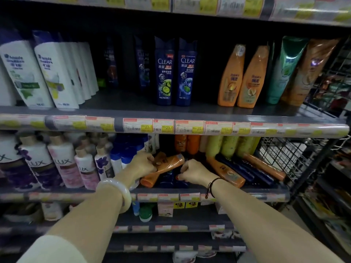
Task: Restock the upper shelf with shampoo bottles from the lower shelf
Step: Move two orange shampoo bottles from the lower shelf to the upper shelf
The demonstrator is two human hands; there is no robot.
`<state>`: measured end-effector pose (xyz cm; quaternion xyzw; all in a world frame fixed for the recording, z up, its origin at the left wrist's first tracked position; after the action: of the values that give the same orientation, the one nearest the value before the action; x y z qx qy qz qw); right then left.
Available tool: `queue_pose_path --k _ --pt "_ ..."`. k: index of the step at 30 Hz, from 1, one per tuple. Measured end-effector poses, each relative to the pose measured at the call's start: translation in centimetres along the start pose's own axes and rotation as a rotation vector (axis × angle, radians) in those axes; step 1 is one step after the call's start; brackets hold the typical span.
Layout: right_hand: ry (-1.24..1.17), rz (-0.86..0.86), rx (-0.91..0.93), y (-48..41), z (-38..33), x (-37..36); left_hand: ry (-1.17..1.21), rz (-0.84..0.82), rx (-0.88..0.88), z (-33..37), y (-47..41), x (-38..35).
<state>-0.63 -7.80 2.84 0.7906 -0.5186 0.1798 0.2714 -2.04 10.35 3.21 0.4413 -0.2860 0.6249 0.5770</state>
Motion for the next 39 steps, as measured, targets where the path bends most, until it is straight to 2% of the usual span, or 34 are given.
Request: queue_pose_path --k 10,22,27,39 --pt "-0.125 0.051 -0.065 -3.2 2.1 -1.7 0.044 -0.058 -0.008 -1.1 -2.1 -2.0" --pt "-0.56 0.111 -0.243 -4.5 2.6 -3.5 0.283 -0.088 0.025 -1.1 -2.3 -4.2" --pt "-0.571 0.132 -0.252 -4.9 3.0 -3.7 0.38 -0.164 0.047 -1.6 -2.3 -5.3" --pt "-0.552 0.115 -0.358 -6.0 2.6 -4.0 0.473 -0.184 0.011 -1.8 -2.3 -5.5"
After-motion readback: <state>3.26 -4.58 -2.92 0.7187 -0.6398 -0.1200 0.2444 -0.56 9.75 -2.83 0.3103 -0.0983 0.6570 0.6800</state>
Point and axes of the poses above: each hand's wrist, its own y-axis away from the middle knuckle, its own x-axis out of the back of the hand, z = x × y, the point moved 3 cm from there along -y, towards the middle knuckle, and after that the axes turned 13 degrees about -y, right-handed, at the moved point
